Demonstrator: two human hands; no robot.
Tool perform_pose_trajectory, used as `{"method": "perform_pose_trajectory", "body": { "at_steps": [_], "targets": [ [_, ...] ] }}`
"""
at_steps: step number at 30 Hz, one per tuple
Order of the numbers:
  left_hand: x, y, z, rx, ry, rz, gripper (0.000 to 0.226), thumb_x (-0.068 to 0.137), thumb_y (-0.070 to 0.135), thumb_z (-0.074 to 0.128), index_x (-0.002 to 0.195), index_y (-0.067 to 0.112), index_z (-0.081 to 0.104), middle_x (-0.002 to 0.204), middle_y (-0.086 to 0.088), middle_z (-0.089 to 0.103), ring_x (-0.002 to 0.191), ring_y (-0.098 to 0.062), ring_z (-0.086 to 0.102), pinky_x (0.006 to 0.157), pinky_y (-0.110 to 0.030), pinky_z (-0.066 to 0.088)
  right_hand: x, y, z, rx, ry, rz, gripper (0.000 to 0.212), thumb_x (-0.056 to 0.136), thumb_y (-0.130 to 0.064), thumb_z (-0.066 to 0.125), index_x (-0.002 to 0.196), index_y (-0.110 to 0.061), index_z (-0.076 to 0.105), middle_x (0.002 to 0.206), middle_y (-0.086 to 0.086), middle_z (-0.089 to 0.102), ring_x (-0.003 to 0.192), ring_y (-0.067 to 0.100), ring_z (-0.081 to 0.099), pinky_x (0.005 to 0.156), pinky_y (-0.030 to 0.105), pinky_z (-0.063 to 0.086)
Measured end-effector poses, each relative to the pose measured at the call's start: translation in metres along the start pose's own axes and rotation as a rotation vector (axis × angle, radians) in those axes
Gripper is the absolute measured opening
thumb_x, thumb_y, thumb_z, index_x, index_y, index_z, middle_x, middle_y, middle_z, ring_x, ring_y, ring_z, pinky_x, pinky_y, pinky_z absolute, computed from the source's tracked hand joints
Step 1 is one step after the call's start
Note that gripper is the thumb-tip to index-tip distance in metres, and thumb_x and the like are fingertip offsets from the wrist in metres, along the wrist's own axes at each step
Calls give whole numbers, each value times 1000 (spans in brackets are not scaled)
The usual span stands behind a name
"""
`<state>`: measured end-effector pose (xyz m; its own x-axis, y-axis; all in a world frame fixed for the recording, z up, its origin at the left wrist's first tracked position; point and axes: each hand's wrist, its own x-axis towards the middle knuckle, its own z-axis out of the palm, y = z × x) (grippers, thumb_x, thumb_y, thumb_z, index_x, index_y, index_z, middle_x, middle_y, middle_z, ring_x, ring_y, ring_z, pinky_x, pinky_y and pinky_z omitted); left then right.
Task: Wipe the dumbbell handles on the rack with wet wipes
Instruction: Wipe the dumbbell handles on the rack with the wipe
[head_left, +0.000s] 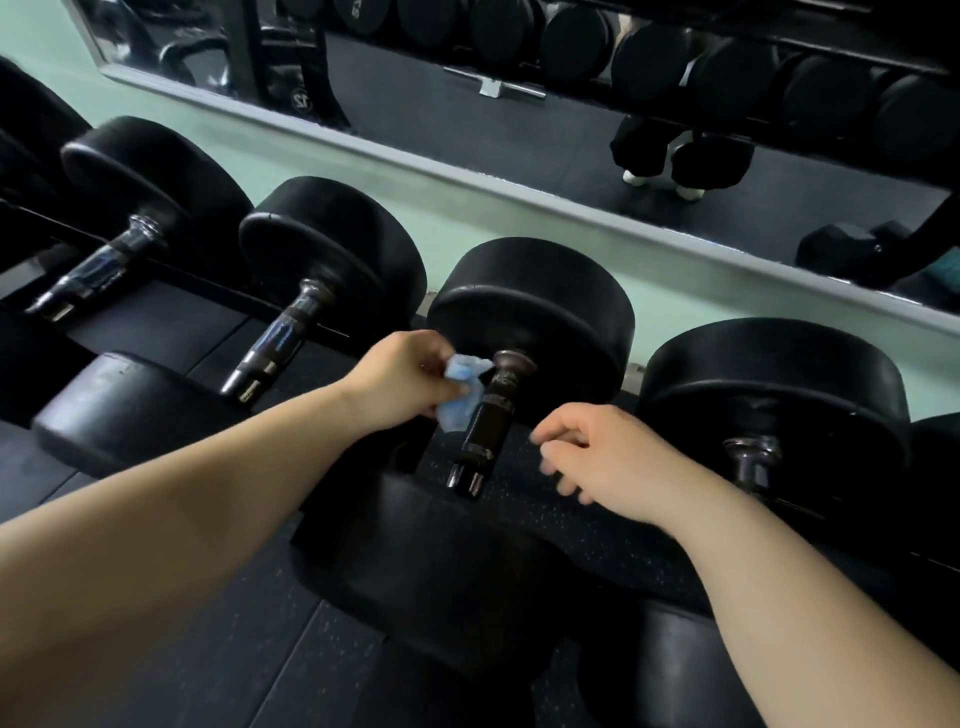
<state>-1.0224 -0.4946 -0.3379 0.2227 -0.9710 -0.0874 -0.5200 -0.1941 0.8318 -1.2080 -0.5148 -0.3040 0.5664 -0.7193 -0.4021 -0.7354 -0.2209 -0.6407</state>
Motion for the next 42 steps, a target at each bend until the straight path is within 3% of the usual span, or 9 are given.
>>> {"method": "perform_pose_trajectory", "body": {
  "at_steps": [5, 11, 19, 22, 24, 26, 31, 38, 42],
  "targets": [
    [10, 0, 13, -254, -171, -80, 26, 84, 26, 63, 73, 3, 64, 67, -5, 59, 62, -8, 55, 58, -17, 48, 1, 7, -11, 15, 53, 21, 15, 89, -25, 48, 78, -34, 53, 90, -6, 64, 83, 14, 63, 80, 34, 54],
    [-1, -11, 4, -46, -405, -32, 25, 73, 1, 71, 62, 18, 57, 51, 13, 56, 50, 6, 49, 55, -5, 39, 1, 9, -12, 1, 82, 0, 16, 89, -26, 48, 76, -34, 53, 85, -9, 63, 82, 15, 63, 75, 33, 53],
    [1, -3, 8, -40, -230, 36, 27, 70, 2, 74, 71, 20, 55, 72, 6, 58, 60, 3, 53, 60, -5, 40, 6, 12, -12, 70, 459, -102, 21, 85, -12, 56, 102, -23, 59, 84, -16, 51, 70, 4, 51, 68, 17, 44],
    [-2, -10, 4, -80, -309, -17, 27, 70, 3, 75, 74, 19, 54, 72, 4, 57, 54, 9, 53, 56, -5, 42, 2, 8, -13, 66, 621, -146, 31, 85, -10, 55, 114, -21, 55, 102, -11, 43, 79, 2, 48, 70, 9, 41],
    [-6, -14, 0, -124, -440, -84, 27, 62, 9, 77, 75, 16, 54, 71, 3, 59, 56, 4, 53, 57, -12, 44, 0, 6, -13, 18, 558, -164, 51, 87, -11, 54, 134, -23, 37, 127, -7, 32, 113, 5, 40, 92, 2, 30],
    [-8, -14, -3, -121, -484, -115, 26, 63, 8, 76, 76, 14, 55, 69, 3, 60, 56, 2, 54, 56, -14, 44, 0, 5, -9, -78, 386, -150, 72, 89, -12, 51, 144, -29, 8, 152, -10, 2, 139, 8, 6, 106, 14, 9],
    [3, 0, 4, -283, -162, -120, 22, 79, -6, 62, 72, 14, 58, 59, 9, 60, 46, 4, 56, 47, -9, 46, 0, 6, -12, -147, 245, -136, 83, 91, -16, 49, 142, -33, -14, 151, -12, -23, 140, 8, -15, 108, 22, 0],
    [-9, 3, -3, -61, -456, -138, 23, 76, -8, 65, 67, 12, 56, 53, 6, 58, 42, 4, 53, 43, -9, 42, 0, 4, -10, -125, 224, -119, 84, 91, -19, 49, 141, -33, -17, 150, -11, -26, 139, 9, -19, 96, 18, 1],
    [7, 17, 3, 114, -198, 28, 26, 75, 6, 70, 64, 25, 57, 65, 7, 60, 53, 6, 54, 52, -3, 39, 2, 3, -7, -119, 234, -120, 85, 91, -17, 48, 141, -32, -18, 149, -10, -28, 138, 10, -21, 96, 18, 1]
  ]
}}
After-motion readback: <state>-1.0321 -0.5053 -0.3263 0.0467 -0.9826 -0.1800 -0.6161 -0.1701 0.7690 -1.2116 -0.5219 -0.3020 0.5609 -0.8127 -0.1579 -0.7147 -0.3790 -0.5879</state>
